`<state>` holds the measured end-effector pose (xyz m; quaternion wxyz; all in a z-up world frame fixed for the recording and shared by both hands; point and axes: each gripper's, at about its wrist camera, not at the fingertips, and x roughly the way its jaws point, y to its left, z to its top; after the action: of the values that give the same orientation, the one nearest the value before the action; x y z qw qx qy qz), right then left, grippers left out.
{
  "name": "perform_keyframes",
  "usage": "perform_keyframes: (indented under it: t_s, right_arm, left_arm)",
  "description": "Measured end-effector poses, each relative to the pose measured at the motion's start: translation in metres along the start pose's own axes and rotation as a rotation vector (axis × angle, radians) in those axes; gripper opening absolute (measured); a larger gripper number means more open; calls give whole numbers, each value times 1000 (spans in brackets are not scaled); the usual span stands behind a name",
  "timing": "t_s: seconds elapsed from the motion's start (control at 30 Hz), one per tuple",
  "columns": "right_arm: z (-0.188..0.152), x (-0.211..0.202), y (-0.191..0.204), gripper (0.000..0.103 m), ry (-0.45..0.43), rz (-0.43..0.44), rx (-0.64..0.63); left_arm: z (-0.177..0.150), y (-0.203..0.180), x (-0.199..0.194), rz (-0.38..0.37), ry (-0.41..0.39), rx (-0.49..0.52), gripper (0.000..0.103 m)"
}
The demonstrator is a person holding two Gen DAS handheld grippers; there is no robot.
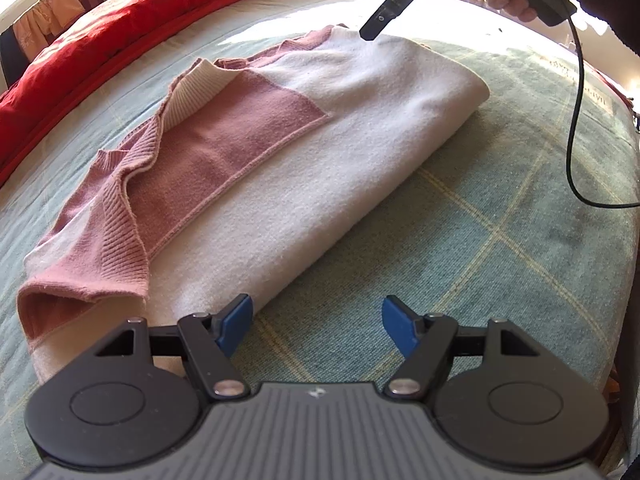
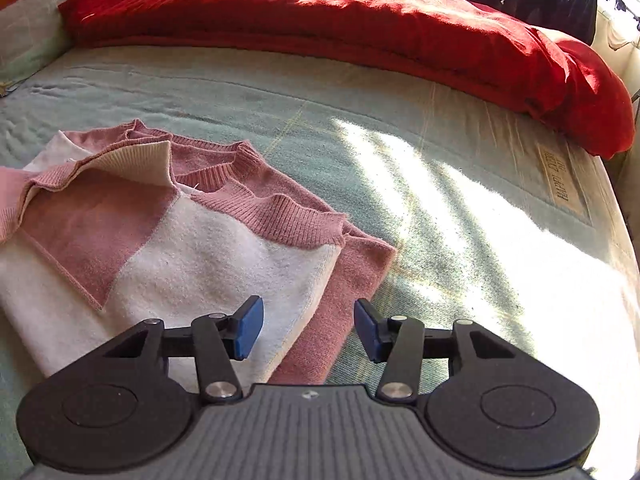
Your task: Fold clothes
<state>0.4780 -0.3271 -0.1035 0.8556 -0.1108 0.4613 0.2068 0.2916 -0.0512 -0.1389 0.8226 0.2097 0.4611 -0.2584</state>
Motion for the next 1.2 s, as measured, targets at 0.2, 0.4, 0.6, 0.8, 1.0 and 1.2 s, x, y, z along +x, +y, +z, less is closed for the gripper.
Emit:
perform_keyframes:
  t_s: [0.2,0.4,0.6,0.8,1.0,1.2]
  right_arm:
    - [-5,17,-17,35,24,76,183]
    - [-9,16,-16,9,16,60,187]
    - [-5,18,-4,10,33,11,102]
    - [-6,23,-3,12,30,5,117]
    - [-7,23,-5,13,26,12,127]
    - [-7,24,-3,15,27,1,115]
  left_arm:
    - [1,-1,-1,-1,-4,-6,73]
    - [-1,11,-9,32,-19,-26,73]
    - [-6,59,-21,34,-33,-110,73]
    - [-11,111,-5,-39,12,-213,73]
    - [6,167,0,-47,-92,-368,73]
    - [21,208,9,45,-121,-449,74]
